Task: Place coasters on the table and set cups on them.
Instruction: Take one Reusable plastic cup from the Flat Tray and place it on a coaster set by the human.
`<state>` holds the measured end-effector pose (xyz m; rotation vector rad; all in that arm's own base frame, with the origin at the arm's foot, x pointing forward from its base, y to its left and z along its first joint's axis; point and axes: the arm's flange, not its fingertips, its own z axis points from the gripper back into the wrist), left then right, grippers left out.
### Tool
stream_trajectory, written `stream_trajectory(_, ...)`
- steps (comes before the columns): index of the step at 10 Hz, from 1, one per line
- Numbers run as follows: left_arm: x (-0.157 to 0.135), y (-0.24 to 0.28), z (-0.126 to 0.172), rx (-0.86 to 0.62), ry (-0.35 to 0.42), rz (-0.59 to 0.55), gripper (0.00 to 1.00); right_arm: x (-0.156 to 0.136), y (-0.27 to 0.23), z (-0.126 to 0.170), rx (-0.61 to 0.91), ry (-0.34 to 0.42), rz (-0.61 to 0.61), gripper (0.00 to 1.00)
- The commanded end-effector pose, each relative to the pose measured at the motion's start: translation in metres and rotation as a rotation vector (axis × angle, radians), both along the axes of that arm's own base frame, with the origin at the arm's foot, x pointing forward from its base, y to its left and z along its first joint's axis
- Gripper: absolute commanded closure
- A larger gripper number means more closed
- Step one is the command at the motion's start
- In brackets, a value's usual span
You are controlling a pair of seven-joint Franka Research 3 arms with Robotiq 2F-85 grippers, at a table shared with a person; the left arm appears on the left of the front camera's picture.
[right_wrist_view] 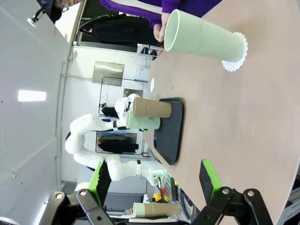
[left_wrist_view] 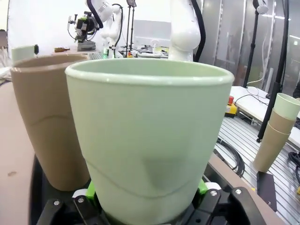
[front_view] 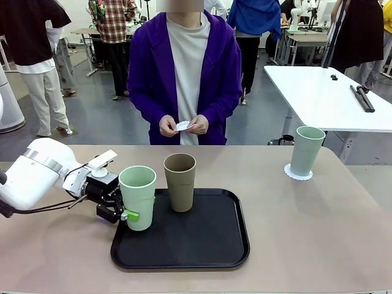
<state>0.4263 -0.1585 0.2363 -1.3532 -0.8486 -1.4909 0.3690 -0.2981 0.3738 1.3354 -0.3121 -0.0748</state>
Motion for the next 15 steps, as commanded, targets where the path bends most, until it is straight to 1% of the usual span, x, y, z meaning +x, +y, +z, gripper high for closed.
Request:
stream_trajectory(1, -0.015, 0.014, 0.055, -0.040, -0.081, 0.104, 1.00, 0.000, 0.001, 0.001, 0.011, -0.005, -0.002, 0.00)
stream_trajectory(3, -0.020, 0.029, 0.114, -0.042, -0.142, 0.181, 1.00, 0.000, 0.001, 0.001, 0.011, -0.005, -0.002, 0.00)
stream_trajectory(4, -0.023, 0.035, 0.144, -0.041, -0.150, 0.216, 1.00, 0.000, 0.001, 0.001, 0.011, -0.005, -0.002, 0.00)
stream_trajectory(6, -0.032, 0.033, 0.188, -0.033, -0.131, 0.229, 1.00, 0.000, 0.001, 0.001, 0.011, -0.005, -0.002, 0.00)
stream_trajectory(7, -0.035, 0.034, 0.202, -0.031, -0.116, 0.237, 1.00, 0.000, 0.001, 0.001, 0.011, -0.005, -0.002, 0.00)
stream_trajectory(8, -0.039, 0.037, 0.207, -0.011, -0.099, 0.255, 1.00, 0.000, 0.001, 0.001, 0.011, -0.005, -0.002, 0.00)
stream_trajectory(9, -0.026, 0.038, 0.198, -0.027, -0.150, 0.209, 1.00, 0.000, 0.001, 0.001, 0.011, -0.005, -0.002, 0.00)
stream_trajectory(12, -0.026, 0.038, 0.198, -0.027, -0.150, 0.209, 1.00, 0.000, 0.001, 0.001, 0.011, -0.005, -0.002, 0.00)
stream_trajectory(13, -0.029, 0.038, 0.201, -0.016, -0.131, 0.214, 0.17, 0.000, 0.001, 0.001, 0.011, -0.005, -0.002, 0.00)
stream_trajectory(14, -0.005, 0.066, 0.194, -0.042, -0.133, 0.315, 0.17, 0.000, 0.001, 0.001, 0.011, -0.005, -0.002, 0.00)
stream_trajectory(15, 0.019, 0.100, 0.189, -0.044, -0.098, 0.419, 0.17, 0.000, 0.001, 0.001, 0.011, -0.005, -0.002, 0.00)
